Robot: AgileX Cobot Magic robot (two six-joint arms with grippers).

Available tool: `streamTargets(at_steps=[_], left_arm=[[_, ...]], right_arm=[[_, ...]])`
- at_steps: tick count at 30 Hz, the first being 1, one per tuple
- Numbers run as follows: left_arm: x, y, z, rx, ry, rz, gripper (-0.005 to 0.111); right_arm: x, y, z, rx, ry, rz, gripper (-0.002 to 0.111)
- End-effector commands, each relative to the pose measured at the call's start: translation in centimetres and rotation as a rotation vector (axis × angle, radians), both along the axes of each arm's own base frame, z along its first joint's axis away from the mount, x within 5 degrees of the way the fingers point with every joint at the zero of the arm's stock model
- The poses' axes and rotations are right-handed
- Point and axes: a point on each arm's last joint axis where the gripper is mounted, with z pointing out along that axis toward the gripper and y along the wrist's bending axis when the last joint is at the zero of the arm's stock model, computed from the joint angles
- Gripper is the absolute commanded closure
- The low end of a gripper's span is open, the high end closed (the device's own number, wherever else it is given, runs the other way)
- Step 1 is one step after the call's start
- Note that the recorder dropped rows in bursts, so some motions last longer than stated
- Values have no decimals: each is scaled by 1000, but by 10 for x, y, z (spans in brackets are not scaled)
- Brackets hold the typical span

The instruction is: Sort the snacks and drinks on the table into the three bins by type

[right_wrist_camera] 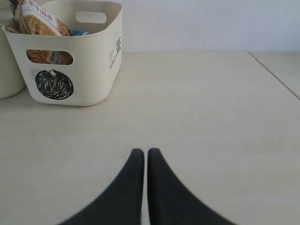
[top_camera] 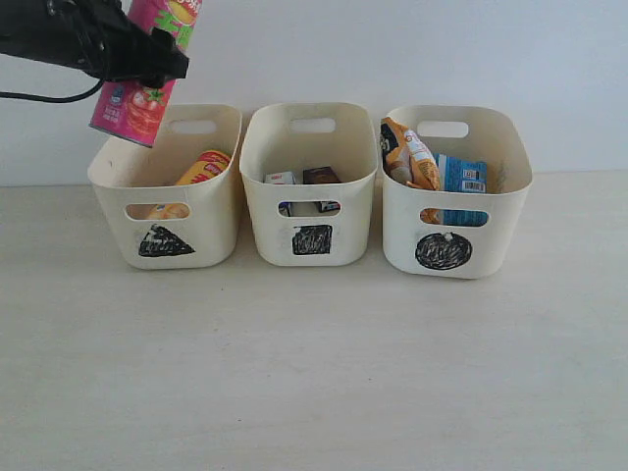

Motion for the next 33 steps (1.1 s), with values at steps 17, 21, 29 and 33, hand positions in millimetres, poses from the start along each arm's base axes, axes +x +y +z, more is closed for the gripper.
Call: streamTargets(at_steps=[17,21,29,33], left_arm=[[70,7,-82,-127,119,135,94],[69,7,-83,-118,125,131,66],[69,7,-83,-117,131,130,22],[69,7,-84,-116,137,128,18]], right_arm=[[0,0,0,-1,-9,-5,108],[0,0,0,-1,-9,-5,108],[0,0,0,-1,-9,-5,108],[0,0,0,-1,-9,-5,108]])
